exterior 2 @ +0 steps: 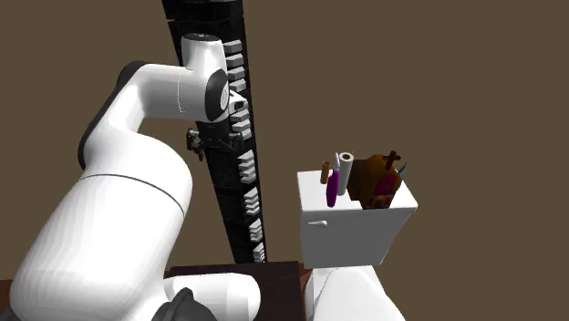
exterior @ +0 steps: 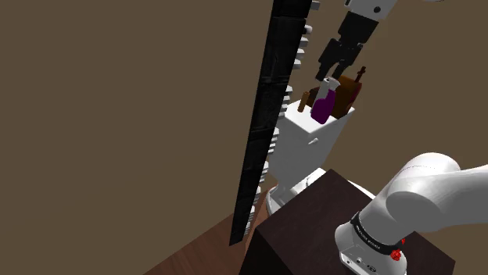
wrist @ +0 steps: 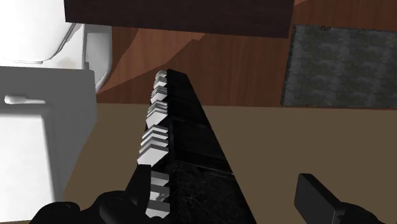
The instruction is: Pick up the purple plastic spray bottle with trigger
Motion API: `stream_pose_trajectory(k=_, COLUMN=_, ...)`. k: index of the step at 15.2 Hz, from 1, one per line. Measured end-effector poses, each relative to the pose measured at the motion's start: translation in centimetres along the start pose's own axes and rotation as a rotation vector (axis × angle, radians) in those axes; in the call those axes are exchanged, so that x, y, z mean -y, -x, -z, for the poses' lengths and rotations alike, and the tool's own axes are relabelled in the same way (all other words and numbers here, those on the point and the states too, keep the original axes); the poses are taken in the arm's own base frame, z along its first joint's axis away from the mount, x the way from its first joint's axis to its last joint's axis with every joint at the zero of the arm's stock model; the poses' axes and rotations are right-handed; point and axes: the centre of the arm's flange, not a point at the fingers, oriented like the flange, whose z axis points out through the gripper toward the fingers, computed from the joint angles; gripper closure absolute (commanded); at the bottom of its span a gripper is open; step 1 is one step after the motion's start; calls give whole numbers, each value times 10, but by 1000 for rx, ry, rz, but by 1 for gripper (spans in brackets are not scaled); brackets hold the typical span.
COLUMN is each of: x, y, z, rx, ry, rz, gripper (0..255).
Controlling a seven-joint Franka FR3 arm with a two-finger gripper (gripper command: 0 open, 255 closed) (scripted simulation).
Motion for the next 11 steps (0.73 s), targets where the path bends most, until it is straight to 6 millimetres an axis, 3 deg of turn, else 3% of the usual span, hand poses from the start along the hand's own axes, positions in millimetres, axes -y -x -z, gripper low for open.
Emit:
stream_pose_trajectory(k=3, x=-14, y=-9, z=-2, rx=2, ry=3, rz=-2, gripper=0)
stream_pose_trajectory(k=11, x=-104, y=-42, z=-23, rx=19, ry=20, rz=-15, gripper=0)
